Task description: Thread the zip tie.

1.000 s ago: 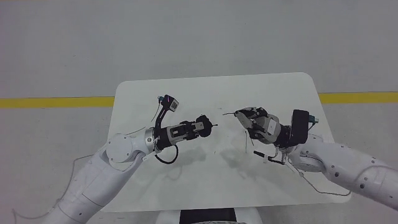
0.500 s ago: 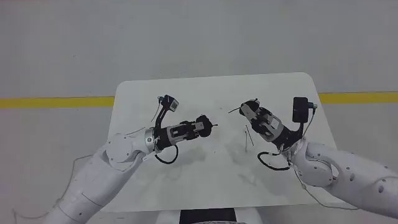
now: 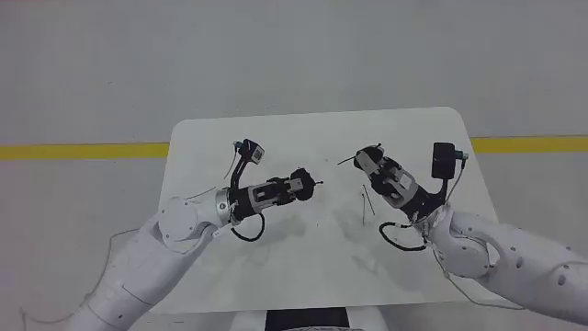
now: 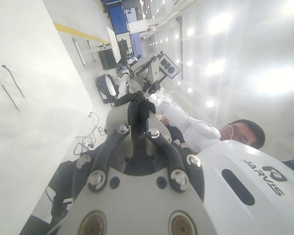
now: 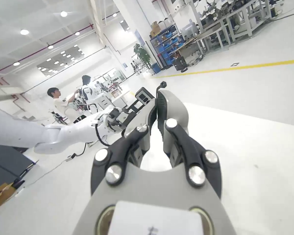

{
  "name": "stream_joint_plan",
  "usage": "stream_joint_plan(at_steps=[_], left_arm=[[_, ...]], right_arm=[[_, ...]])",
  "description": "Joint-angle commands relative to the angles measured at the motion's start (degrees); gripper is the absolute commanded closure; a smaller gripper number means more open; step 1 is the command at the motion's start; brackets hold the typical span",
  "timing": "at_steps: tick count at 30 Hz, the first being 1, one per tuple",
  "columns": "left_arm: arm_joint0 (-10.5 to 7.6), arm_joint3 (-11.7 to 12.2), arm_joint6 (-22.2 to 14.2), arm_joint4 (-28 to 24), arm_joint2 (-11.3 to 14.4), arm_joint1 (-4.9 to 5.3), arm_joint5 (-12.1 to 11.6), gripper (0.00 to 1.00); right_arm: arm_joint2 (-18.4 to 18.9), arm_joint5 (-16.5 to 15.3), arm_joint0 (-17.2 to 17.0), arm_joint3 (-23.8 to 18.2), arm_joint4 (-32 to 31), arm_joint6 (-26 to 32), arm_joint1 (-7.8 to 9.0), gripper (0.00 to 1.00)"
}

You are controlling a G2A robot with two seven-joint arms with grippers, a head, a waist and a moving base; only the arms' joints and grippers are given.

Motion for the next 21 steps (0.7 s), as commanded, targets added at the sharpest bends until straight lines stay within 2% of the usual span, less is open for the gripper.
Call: stream_joint_plan(at_steps=[1, 5, 12, 14, 21], left_arm=[[-0.24, -0.53, 2.1, 2.61, 0.1, -0.21, -0.02, 1.0], [-0.49, -1.39, 7.1, 8.4, 0.21, -0.83, -0.02, 1.0], [-0.41, -1.48, 12.8, 12.96, 0.21, -1.81, -0.02, 1.0], [-0.23, -1.49, 13.55, 13.98, 0.3, -2.02, -0.02, 1.0], [-0.18, -1.5, 13.67, 13.94, 0.32, -2.09, -0.02, 1.0]], right_arm=[[0.73, 1.09, -1.09, -0.75, 2.97, -0.19, -0.32, 1.0], [2.44, 3.7, -3.24, -2.74, 6.48, 0.55, -1.09, 1.0], [4.77, 7.81, -6.33, -4.88, 7.98, 2.13, -2.86, 1.0], [5.36, 8.45, -7.13, -5.16, 8.41, 2.06, -3.44, 1.0], [5.36, 8.45, -7.13, -5.16, 8.41, 2.06, -3.44, 1.0]])
